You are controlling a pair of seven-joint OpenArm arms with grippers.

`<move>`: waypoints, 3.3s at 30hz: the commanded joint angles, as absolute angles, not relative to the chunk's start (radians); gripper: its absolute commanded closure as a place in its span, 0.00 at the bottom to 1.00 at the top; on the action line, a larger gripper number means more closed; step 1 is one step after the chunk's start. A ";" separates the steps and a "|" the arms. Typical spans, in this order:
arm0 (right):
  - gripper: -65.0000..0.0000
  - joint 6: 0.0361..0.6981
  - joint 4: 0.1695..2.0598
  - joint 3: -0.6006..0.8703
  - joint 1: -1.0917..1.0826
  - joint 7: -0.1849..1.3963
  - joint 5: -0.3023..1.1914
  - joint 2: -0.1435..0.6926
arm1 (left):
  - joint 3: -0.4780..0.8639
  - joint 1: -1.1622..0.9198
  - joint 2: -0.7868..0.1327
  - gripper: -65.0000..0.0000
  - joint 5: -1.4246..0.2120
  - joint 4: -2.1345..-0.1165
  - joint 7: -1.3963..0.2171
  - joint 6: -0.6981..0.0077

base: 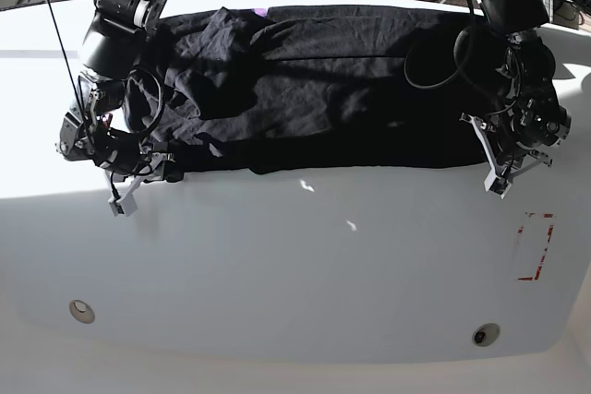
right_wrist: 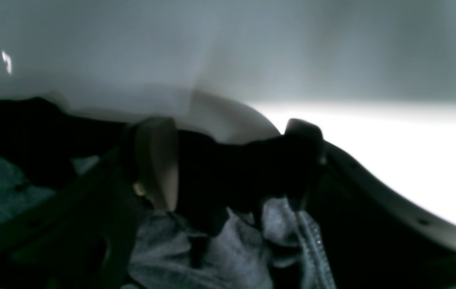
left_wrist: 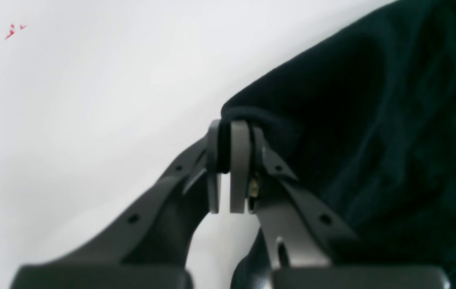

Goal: Layout the t-shirt on the table in an organized manner, then fold the t-shirt properly
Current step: 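Pull the shirt's side edges toward the table front with both grippers, then fold the held shirt edges back over the shirt body with both grippers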

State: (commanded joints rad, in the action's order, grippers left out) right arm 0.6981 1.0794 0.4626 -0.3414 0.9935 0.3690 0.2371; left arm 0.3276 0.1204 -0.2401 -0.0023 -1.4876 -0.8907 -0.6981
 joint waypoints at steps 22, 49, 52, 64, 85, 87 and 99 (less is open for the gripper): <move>0.95 0.698 1.299 0.466 -0.335 1.138 0.369 0.242 | 0.326 0.145 -0.237 1.00 -0.002 -1.689 -0.886 -0.698; 0.95 0.698 1.716 0.470 -0.225 1.396 0.369 0.234 | 0.332 0.065 -0.243 1.00 -0.002 -1.801 -0.888 -0.698; 0.95 0.698 1.764 0.470 -0.182 1.396 0.369 0.234 | 0.332 0.039 -0.255 1.00 -0.002 -1.804 -0.888 -0.698; 0.95 0.698 1.817 0.470 -0.036 1.396 0.369 0.234 | 0.329 -0.082 -0.338 0.99 -0.007 -1.802 -0.888 -0.698; 0.06 0.698 1.871 0.490 -0.018 1.396 0.429 0.231 | 0.334 -0.166 -0.372 0.25 -0.004 -1.802 -0.889 -0.698; 0.07 0.698 1.814 0.496 -0.042 1.386 0.429 0.217 | 0.334 -0.163 -0.372 0.27 -0.004 -1.802 -0.889 -0.698; 0.12 0.698 1.345 0.490 -0.183 1.201 0.432 0.237 | 0.334 -0.159 -0.372 0.29 -0.004 -1.802 -0.889 -0.698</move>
